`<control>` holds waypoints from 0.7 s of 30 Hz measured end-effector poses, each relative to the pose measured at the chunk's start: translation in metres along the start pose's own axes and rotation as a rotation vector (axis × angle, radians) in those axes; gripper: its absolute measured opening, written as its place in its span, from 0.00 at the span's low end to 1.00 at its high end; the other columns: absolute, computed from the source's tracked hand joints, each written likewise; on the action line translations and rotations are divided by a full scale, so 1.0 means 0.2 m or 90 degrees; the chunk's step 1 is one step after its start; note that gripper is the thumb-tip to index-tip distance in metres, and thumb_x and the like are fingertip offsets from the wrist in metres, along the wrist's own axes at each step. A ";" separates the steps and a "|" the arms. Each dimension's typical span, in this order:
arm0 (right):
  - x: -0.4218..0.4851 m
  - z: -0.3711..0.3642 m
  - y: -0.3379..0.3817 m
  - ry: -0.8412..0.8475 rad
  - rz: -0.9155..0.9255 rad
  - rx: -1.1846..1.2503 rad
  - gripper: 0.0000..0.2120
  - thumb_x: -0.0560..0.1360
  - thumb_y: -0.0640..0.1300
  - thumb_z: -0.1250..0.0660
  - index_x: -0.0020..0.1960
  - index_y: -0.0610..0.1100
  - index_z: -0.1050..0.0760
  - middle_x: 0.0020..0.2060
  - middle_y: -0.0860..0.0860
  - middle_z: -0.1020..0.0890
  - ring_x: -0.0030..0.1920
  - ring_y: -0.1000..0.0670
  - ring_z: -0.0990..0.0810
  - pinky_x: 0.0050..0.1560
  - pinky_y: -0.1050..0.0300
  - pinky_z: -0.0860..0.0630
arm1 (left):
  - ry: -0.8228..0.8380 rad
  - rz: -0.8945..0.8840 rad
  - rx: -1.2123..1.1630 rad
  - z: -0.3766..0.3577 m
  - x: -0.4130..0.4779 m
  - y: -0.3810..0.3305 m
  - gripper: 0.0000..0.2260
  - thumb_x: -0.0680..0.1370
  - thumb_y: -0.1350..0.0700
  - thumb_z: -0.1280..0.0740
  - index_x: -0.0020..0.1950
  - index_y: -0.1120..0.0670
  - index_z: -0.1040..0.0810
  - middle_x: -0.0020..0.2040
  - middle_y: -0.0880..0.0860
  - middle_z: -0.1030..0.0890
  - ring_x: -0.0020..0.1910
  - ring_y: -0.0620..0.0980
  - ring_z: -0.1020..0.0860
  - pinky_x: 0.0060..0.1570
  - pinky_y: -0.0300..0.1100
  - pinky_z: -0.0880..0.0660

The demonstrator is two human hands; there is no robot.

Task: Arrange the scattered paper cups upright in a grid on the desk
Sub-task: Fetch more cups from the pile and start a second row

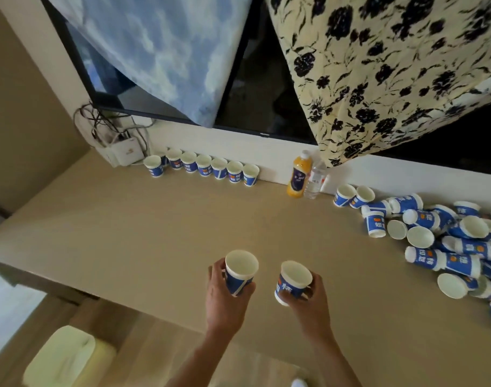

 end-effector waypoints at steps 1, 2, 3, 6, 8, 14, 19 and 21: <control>-0.01 -0.04 0.01 0.002 -0.001 0.001 0.38 0.52 0.54 0.22 0.61 0.51 0.27 0.55 0.54 0.19 0.51 0.57 0.17 0.47 0.60 0.20 | -0.005 0.002 -0.005 0.04 0.02 0.02 0.29 0.69 0.59 0.21 0.61 0.41 0.32 0.56 0.40 0.25 0.55 0.37 0.24 0.46 0.32 0.27; -0.02 -0.07 0.01 0.000 -0.003 0.002 0.38 0.52 0.54 0.22 0.61 0.51 0.27 0.55 0.53 0.18 0.52 0.55 0.17 0.48 0.59 0.20 | -0.011 0.004 -0.010 0.08 0.05 0.03 0.29 0.69 0.59 0.21 0.61 0.40 0.32 0.56 0.40 0.24 0.55 0.39 0.24 0.46 0.32 0.28; -0.01 -0.09 0.02 -0.004 -0.004 0.004 0.38 0.52 0.54 0.22 0.61 0.51 0.27 0.55 0.53 0.18 0.53 0.53 0.17 0.49 0.58 0.20 | -0.015 0.007 -0.014 0.10 0.07 0.05 0.29 0.68 0.59 0.21 0.61 0.40 0.31 0.55 0.41 0.23 0.54 0.40 0.23 0.46 0.33 0.28; 0.03 -0.15 0.06 -0.013 -0.002 0.005 0.36 0.54 0.50 0.21 0.61 0.51 0.26 0.55 0.52 0.17 0.54 0.50 0.16 0.51 0.54 0.20 | -0.013 0.009 -0.016 0.14 0.15 0.07 0.28 0.68 0.58 0.21 0.58 0.37 0.31 0.54 0.42 0.21 0.53 0.43 0.21 0.47 0.38 0.26; 0.07 -0.19 0.08 -0.017 0.003 0.010 0.36 0.54 0.49 0.21 0.61 0.51 0.26 0.55 0.51 0.17 0.53 0.50 0.16 0.50 0.55 0.20 | -0.009 0.013 -0.020 0.15 0.20 0.08 0.27 0.68 0.56 0.21 0.56 0.35 0.30 0.54 0.42 0.20 0.53 0.43 0.21 0.48 0.39 0.26; 0.32 -0.44 0.11 0.026 0.010 0.027 0.37 0.58 0.36 0.17 0.64 0.43 0.27 0.57 0.46 0.19 0.52 0.47 0.17 0.44 0.60 0.21 | -0.039 -0.001 -0.007 0.24 0.45 0.08 0.27 0.68 0.52 0.21 0.57 0.32 0.32 0.55 0.39 0.21 0.55 0.43 0.23 0.51 0.40 0.25; 0.48 -0.75 0.12 0.094 0.009 0.026 0.39 0.56 0.42 0.16 0.64 0.44 0.27 0.57 0.46 0.19 0.53 0.47 0.17 0.41 0.63 0.19 | -0.087 0.011 0.019 0.40 0.69 0.12 0.28 0.67 0.54 0.21 0.56 0.32 0.31 0.54 0.43 0.20 0.52 0.42 0.21 0.45 0.30 0.28; 0.52 -0.86 0.12 0.105 0.003 0.014 0.42 0.51 0.49 0.18 0.63 0.47 0.27 0.57 0.49 0.19 0.54 0.46 0.17 0.45 0.59 0.18 | -0.102 0.021 0.024 0.47 0.77 0.16 0.28 0.67 0.55 0.20 0.57 0.33 0.30 0.54 0.43 0.20 0.52 0.39 0.21 0.44 0.28 0.28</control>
Point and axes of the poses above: each hand's wrist, its own x-axis towards the middle knuckle, its own z-axis out of the back of the hand, y = z × x, the point moved 3 cm from there along x, towards the middle knuckle
